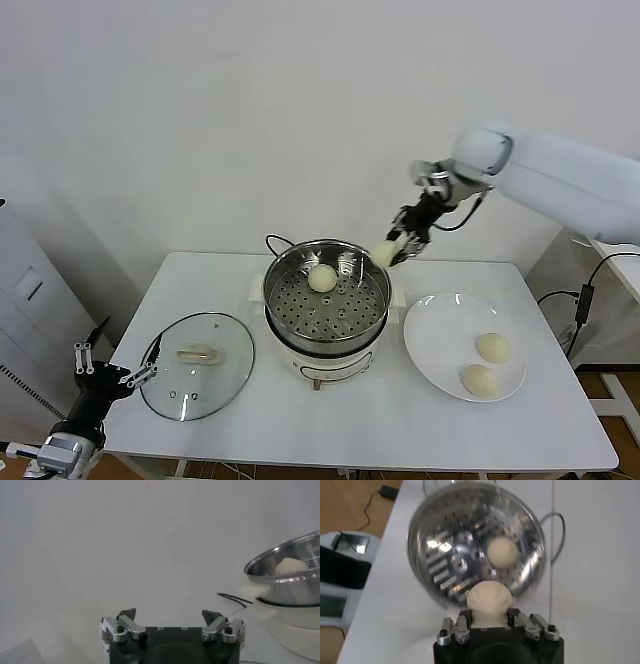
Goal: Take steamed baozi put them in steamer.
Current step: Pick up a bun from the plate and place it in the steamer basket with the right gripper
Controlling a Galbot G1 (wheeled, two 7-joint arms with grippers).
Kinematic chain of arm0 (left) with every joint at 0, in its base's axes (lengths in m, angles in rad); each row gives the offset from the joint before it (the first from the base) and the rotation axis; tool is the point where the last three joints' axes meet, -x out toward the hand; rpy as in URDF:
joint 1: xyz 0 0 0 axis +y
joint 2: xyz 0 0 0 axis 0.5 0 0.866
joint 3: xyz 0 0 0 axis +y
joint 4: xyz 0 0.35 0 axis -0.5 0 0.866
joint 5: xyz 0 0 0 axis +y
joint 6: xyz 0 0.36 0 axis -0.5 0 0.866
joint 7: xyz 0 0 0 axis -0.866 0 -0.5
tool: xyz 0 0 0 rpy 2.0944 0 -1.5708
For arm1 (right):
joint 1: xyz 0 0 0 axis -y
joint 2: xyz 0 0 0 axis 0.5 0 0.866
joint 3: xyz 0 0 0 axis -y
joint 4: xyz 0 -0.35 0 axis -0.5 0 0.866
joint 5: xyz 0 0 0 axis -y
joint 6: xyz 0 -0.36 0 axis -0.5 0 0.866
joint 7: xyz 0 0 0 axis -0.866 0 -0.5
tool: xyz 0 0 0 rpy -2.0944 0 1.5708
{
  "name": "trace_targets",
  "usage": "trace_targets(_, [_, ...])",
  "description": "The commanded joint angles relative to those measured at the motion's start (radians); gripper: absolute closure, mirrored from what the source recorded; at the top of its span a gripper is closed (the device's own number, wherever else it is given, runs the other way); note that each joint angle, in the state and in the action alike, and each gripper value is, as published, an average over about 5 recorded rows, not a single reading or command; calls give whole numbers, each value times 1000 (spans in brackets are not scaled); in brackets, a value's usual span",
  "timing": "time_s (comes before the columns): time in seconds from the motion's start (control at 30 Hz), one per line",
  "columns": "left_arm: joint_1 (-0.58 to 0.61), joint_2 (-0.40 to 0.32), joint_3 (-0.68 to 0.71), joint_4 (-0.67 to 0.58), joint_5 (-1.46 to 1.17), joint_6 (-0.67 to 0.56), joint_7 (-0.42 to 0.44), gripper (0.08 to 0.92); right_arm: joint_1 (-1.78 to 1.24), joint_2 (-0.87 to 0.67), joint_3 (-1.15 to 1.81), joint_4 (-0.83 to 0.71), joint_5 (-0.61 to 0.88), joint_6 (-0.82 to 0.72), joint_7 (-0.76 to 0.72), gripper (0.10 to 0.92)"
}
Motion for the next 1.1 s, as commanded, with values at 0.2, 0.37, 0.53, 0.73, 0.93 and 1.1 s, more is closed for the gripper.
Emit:
trace_targets(0.2, [10, -15, -2, -5, -1, -8, 1, 177, -180, 256, 45, 27, 140, -260, 329, 581])
trace_targets(0.37, [9, -16, -3, 0, -1, -11, 1, 177, -211, 285, 52, 0, 132, -277, 379, 578])
trace_targets(0.53, [9, -16, -1, -3, -4, -12, 1, 177, -235, 300, 45, -20, 87, -283, 411, 575])
trace_targets(0.73, [10, -15, -1, -2, -5, -13, 2, 177, -247, 302, 48, -33, 86, -281, 425, 574])
trace_targets(0.93, [9, -19, 3, 0, -4, -15, 3, 177, -226, 289, 48, -19, 69, -279, 414, 496])
trace_targets(1.1, [6, -14, 2, -1, -6, -13, 2, 177, -155, 229, 51, 17, 46, -277, 348, 334])
